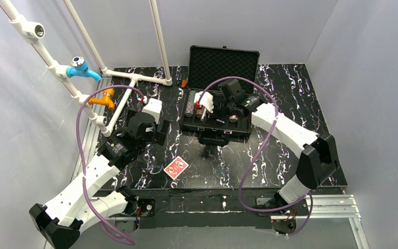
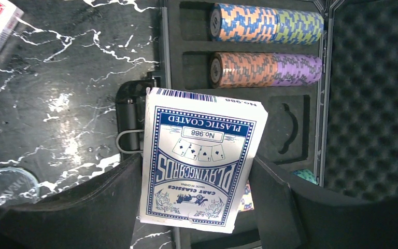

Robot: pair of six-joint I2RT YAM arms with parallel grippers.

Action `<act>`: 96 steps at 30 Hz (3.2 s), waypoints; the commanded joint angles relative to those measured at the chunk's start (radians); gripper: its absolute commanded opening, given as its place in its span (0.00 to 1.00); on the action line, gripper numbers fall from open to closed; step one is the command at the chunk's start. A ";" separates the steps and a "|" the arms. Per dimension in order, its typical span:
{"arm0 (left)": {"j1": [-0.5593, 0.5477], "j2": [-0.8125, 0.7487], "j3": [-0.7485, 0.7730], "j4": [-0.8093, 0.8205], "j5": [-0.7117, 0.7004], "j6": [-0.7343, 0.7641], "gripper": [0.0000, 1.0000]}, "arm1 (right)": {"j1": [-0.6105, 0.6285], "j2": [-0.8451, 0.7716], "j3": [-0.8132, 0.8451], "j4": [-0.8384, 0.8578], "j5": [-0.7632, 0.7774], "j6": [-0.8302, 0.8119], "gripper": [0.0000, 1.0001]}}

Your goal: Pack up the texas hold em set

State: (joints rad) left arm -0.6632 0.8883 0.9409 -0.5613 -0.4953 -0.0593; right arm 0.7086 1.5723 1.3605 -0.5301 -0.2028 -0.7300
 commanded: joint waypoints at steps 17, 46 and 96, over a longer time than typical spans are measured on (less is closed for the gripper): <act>-0.004 0.005 -0.017 0.020 -0.072 0.021 0.98 | -0.134 0.244 0.170 -0.003 -0.216 -0.189 0.61; -0.003 0.037 -0.021 0.028 -0.058 0.029 0.98 | -0.218 0.318 0.103 0.005 -0.321 -0.262 0.60; -0.001 0.006 -0.017 0.029 -0.055 0.031 0.98 | -0.082 -0.031 -0.230 0.667 0.109 0.656 0.98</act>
State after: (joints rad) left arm -0.6632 0.9123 0.9245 -0.5461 -0.5358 -0.0284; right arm 0.6060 1.6119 1.1458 0.0307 -0.1890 -0.2089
